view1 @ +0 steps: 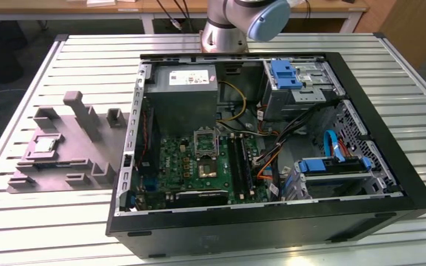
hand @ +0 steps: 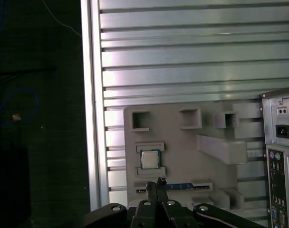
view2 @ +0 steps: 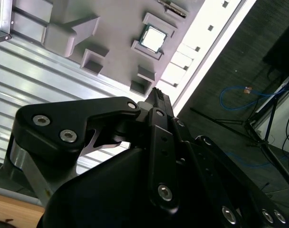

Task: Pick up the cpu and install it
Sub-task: 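Pick up the cpu and move it towards the insertion slot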

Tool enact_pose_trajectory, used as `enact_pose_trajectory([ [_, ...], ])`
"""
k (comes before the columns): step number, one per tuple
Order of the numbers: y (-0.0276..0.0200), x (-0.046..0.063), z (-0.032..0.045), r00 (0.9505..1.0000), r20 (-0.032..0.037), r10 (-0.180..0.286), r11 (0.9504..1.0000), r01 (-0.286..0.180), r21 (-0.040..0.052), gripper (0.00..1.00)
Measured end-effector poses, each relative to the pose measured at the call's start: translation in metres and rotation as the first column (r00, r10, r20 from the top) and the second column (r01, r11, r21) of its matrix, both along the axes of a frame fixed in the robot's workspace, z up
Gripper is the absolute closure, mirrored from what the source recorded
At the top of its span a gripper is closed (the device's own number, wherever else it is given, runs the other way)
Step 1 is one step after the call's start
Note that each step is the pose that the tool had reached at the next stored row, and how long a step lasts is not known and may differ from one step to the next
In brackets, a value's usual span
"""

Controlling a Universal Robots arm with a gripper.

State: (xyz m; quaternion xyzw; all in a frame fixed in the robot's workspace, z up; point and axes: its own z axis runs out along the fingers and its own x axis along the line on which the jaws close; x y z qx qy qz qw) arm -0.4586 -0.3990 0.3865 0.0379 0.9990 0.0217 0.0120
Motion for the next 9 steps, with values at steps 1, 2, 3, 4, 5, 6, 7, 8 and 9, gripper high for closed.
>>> enact_pose_trajectory([
  [1,0.0,-0.0005,0.0,1.0,-0.0001,0.0,1.0,0.0,0.0,0.89],
  [2,0.0,-0.001,0.0001,1.0,-0.0001,0.0,1.0,0.0,0.0,0.89],
  [3,0.0,-0.0016,0.0,1.0,-0.0001,0.0,1.0,0.0,0.0,0.89],
  [4,0.0,-0.0021,0.0,1.0,-0.0001,0.0,1.0,0.0,0.0,0.89],
  [5,0.0,-0.0026,0.0,1.0,0.0,0.0,1.0,0.0,0.0,0.89],
  [6,0.0,-0.0031,0.0,1.0,-0.0001,0.0,1.0,0.0,0.0,0.89],
  [7,0.0,-0.0036,0.0,1.0,0.0,0.0,1.0,0.0,0.0,0.89],
  [8,0.0,-0.0041,0.0,1.0,-0.0001,0.0,1.0,0.0,0.0,0.89],
  [9,0.0,-0.0046,0.0,1.0,0.0,0.0,1.0,0.0,0.0,0.89],
])
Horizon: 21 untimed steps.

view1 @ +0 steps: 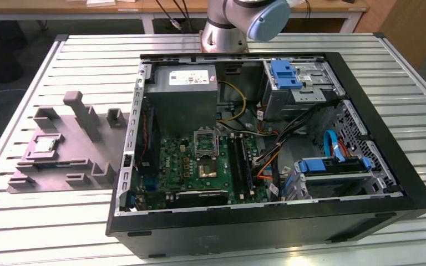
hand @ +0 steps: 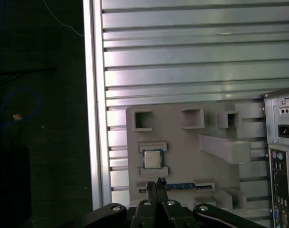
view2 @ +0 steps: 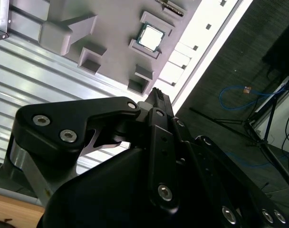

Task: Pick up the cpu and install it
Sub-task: 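Pick up the cpu and move it towards the insertion slot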

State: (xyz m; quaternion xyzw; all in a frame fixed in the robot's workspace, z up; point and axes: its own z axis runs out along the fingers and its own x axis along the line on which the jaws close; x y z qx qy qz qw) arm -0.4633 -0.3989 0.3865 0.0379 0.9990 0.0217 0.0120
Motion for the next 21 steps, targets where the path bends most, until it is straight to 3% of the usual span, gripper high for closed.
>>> enact_pose_trajectory([
  [17,0.0,-0.0024,-0.0001,1.0,0.0,0.0,1.0,0.0,0.0,0.89],
  [20,0.0,-0.0024,0.0,1.0,0.0,0.0,1.0,0.0,0.0,0.84],
  [21,0.0,-0.0024,0.0,1.0,0.0,0.0,1.0,0.0,0.0,0.77],
])
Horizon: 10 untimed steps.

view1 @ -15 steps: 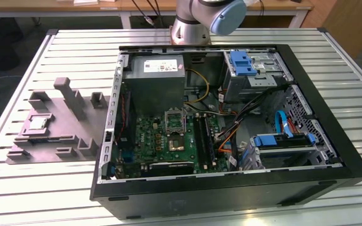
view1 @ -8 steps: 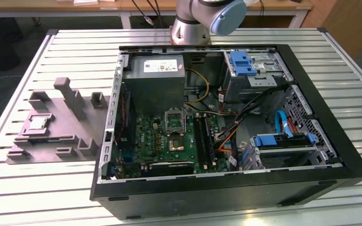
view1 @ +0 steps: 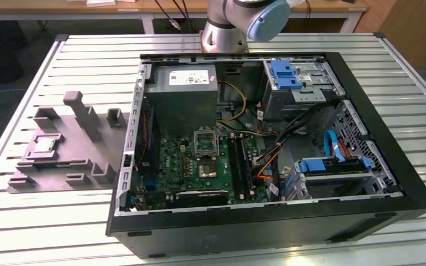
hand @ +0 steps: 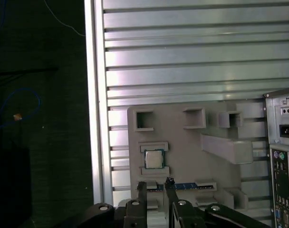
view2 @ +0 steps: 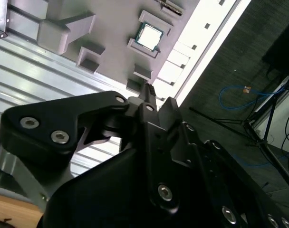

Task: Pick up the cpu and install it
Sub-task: 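Pick up the cpu and move it towards the insertion slot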

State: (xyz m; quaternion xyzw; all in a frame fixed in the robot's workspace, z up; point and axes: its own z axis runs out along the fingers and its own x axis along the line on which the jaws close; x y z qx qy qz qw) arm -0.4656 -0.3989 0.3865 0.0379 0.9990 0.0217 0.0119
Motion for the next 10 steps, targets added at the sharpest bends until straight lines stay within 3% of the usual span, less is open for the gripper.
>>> enact_pose_trajectory([
  [4,0.0,0.0,-0.0001,1.0,0.0001,0.0,1.0,0.0,0.0001,0.59],
  [7,0.0001,0.0001,-0.0011,1.0,-0.0005,0.003,1.0,-0.003,0.0001,0.53],
  [8,0.0002,0.0001,-0.0021,1.0,-0.0027,0.007,1.0,-0.007,-0.0001,0.47],
  [10,0.0003,0.0001,-0.0043,0.9998,-0.0081,0.016,0.9999,-0.016,0.0001,0.47],
])
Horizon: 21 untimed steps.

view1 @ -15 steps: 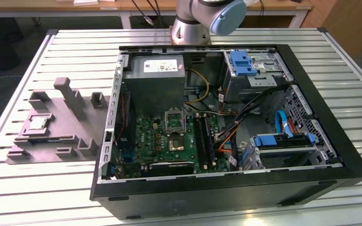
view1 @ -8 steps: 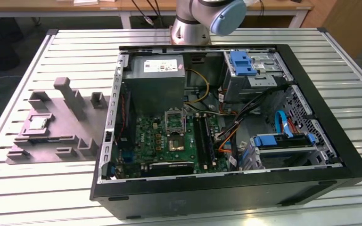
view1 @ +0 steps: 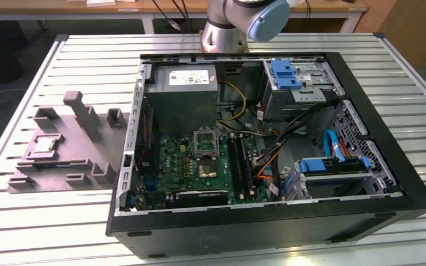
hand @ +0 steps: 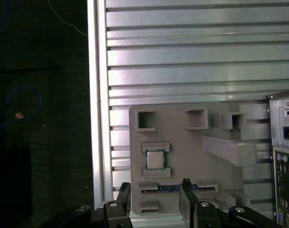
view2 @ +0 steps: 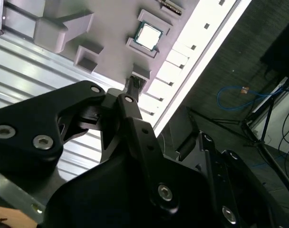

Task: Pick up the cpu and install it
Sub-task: 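Pick up the cpu and move it towards the insertion slot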

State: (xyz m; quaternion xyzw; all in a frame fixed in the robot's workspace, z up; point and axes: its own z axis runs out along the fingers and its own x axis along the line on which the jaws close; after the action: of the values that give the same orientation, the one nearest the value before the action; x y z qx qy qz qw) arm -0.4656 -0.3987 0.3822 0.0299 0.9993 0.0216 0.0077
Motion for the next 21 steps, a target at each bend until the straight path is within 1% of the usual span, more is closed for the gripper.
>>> enact_pose_trajectory([
  [1,0.0,0.0,-0.0009,1.0,-0.0044,0.005,1.0,-0.005,0.0002,0.47],
  [2,-0.0001,0.0,-0.0015,0.9999,-0.0116,0.01,1.0,-0.01,0.0001,0.47],
  [3,-0.0001,0.001,-0.0018,0.9997,-0.0207,0.012,0.9999,-0.012,0.0001,0.47],
  [4,0.0,0.001,-0.002,0.9995,-0.0281,0.012,0.9999,-0.012,0.0004,0.47],
  [5,0.0,0.002,-0.0022,0.9994,-0.0316,0.012,0.9999,-0.012,0.0004,0.47],
  [8,0.0,0.002,-0.0027,0.9994,-0.0317,0.012,0.9999,-0.012,0.0005,0.47],
  [11,0.0,0.004,-0.004,0.9993,-0.0338,0.014,0.9999,-0.014,0.0043,0.47],
  [12,0.0,0.004,-0.005,0.9992,-0.0348,0.019,0.9998,-0.019,0.0044,0.47],
  [16,0.0,0.004,-0.0093,0.997,-0.0368,0.069,0.9976,-0.069,0.0044,0.47],
  [21,0.0,0.004,-0.0122,0.9967,-0.0368,0.072,0.9974,-0.072,0.0044,0.47],
])
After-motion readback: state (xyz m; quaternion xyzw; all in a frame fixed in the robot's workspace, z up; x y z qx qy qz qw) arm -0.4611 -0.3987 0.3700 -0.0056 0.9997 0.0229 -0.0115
